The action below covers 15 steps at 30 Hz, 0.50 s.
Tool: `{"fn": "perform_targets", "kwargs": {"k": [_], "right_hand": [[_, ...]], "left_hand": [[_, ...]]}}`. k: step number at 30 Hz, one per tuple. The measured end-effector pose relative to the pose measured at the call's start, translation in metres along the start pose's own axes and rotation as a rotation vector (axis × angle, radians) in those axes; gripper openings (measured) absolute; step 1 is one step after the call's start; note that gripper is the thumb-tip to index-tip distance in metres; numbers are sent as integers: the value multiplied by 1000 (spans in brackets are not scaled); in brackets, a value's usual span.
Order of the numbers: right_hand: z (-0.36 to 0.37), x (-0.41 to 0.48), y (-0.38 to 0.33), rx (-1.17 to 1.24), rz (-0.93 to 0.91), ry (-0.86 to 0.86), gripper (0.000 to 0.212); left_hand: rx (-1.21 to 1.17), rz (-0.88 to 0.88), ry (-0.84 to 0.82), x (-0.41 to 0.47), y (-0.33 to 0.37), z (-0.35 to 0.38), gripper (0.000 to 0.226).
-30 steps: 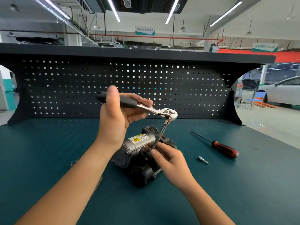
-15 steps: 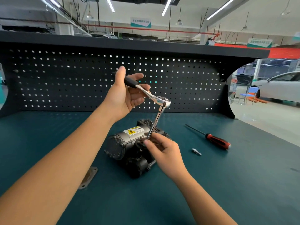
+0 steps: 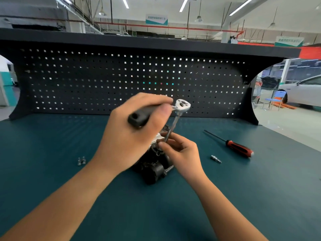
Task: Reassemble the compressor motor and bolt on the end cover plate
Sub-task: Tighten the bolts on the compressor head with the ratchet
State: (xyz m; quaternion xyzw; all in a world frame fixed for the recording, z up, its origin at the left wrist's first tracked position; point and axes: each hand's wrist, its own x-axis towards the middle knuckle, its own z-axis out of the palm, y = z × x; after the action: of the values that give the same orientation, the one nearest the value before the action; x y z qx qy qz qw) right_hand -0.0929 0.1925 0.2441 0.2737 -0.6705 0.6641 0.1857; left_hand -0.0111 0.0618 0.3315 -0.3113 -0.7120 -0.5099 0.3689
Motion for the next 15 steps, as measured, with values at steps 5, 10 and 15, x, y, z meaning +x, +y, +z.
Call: {"fn": "perform_targets", "kwargs": {"k": [5, 10, 15], "right_hand": [[-6, -1, 1, 6, 18, -38, 32], [-14, 0, -2, -110, 0, -132, 32], [-13, -5, 0, -241, -78, -49, 9]], "left_hand": [[-238, -148, 116, 12, -3, 5, 29], [-365, -220, 99, 28, -14, 3, 31], [-450, -274, -29, 44, -26, -4, 40]]}}
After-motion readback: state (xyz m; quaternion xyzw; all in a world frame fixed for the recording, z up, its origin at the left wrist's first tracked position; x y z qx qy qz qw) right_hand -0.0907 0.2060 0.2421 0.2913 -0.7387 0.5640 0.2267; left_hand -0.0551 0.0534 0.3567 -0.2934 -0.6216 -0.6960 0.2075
